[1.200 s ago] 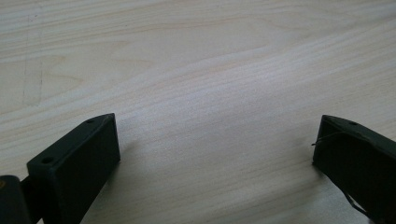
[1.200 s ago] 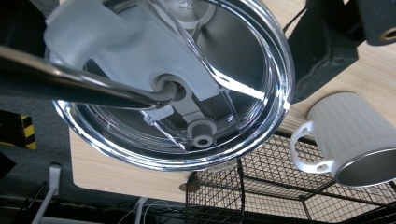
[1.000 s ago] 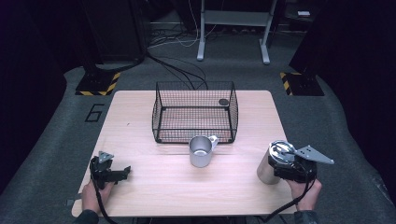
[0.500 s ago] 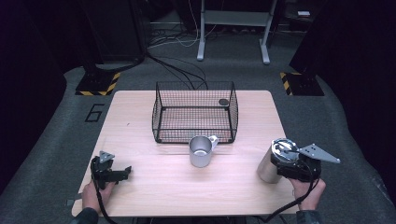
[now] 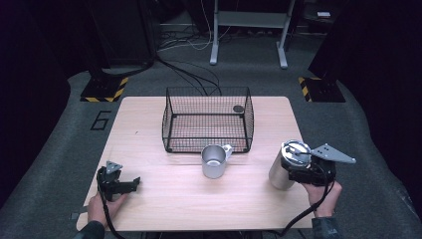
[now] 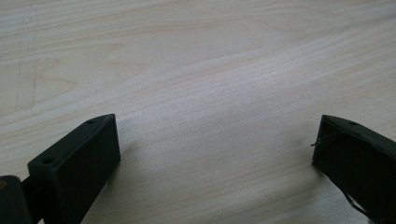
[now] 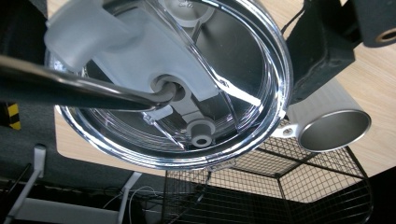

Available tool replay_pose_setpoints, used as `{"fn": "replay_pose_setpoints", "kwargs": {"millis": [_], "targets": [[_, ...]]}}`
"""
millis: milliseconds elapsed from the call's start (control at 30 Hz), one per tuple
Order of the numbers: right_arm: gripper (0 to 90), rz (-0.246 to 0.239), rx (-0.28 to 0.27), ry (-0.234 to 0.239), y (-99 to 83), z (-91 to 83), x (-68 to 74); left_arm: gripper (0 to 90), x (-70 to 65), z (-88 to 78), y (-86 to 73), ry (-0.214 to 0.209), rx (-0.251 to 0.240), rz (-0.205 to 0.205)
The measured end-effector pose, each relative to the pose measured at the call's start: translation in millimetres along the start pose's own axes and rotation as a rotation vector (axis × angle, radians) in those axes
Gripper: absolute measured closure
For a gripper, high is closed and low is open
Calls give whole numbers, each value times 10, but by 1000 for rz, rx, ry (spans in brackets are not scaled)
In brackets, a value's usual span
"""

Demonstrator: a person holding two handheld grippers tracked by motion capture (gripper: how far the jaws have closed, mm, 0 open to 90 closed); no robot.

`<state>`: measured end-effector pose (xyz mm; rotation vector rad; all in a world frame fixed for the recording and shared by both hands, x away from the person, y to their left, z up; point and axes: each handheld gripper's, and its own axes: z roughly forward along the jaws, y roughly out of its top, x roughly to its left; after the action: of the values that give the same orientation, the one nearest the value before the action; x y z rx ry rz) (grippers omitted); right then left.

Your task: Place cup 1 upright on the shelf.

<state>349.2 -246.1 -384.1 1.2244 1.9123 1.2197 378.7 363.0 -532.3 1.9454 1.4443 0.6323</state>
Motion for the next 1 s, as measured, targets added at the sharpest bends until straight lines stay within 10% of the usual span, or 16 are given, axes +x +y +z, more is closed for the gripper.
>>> {"fn": "replay_pose_setpoints", "kwargs": {"millis": [1000], "targets": [[34,-42,-9,115,526,331,250,0,-10,-3,17,-40,22,24]]}}
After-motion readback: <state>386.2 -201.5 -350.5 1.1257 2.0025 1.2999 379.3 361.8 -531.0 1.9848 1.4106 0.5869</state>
